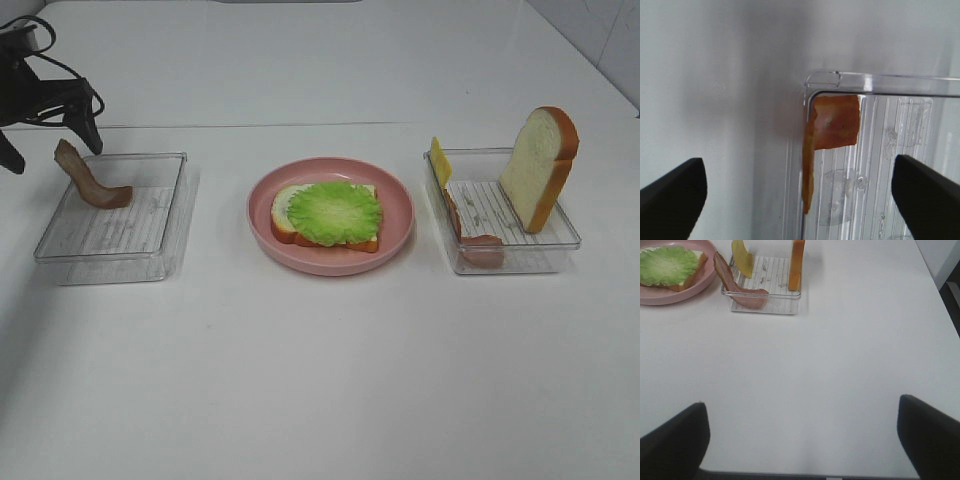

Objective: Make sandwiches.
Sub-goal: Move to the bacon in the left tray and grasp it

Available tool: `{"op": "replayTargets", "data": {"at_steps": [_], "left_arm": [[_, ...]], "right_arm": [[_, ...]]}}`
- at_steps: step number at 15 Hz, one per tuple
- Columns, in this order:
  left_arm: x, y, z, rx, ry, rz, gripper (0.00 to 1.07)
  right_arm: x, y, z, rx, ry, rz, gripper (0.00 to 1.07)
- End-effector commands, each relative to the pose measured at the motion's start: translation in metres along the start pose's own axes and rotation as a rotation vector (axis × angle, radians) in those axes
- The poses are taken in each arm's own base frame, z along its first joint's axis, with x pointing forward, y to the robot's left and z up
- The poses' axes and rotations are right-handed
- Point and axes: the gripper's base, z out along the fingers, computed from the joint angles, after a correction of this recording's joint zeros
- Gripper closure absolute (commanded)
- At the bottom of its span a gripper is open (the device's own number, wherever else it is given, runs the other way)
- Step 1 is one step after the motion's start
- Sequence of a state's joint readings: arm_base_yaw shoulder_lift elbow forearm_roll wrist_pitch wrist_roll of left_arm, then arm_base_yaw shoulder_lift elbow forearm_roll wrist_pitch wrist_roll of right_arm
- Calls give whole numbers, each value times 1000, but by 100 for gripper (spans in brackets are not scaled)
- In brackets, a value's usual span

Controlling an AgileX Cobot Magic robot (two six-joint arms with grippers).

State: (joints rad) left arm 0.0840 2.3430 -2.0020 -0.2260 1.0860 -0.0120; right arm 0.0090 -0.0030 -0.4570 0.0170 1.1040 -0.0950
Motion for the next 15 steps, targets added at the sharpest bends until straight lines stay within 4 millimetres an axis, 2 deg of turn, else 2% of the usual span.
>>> {"op": "replayTargets", "data": {"at_steps": [1,3,5,7,8,9,10,12,15], "left_arm": [[-2,0,5,15,-13,1,15],[-2,1,10,15,-8,-2,16],[-2,2,12,15,-8,-3,21],[-3,1,12,21,-18,-14,39],[-4,0,12,29,-28,-18,60],[-4,0,12,31,-34,-20,72],[-5,0,12,32,-37,-20,79],[-6,0,12,32,-50,-24,99],[-6,-1,12,38,-52,-28,107]], "right_arm": [[2,0,-2,6,-30,-5,9],[2,0,-2,6,-30,-5,9],[2,0,-2,6,-30,-5,9],[2,0,-2,6,-30,-5,9],[2,0,-2,6,-30,-5,9],[2,0,-2,6,-30,-5,9],[2,0,-2,6,-30,-5,9],[2,0,-2,6,-30,-5,9],[2,0,-2,6,-30,-5,9]]}}
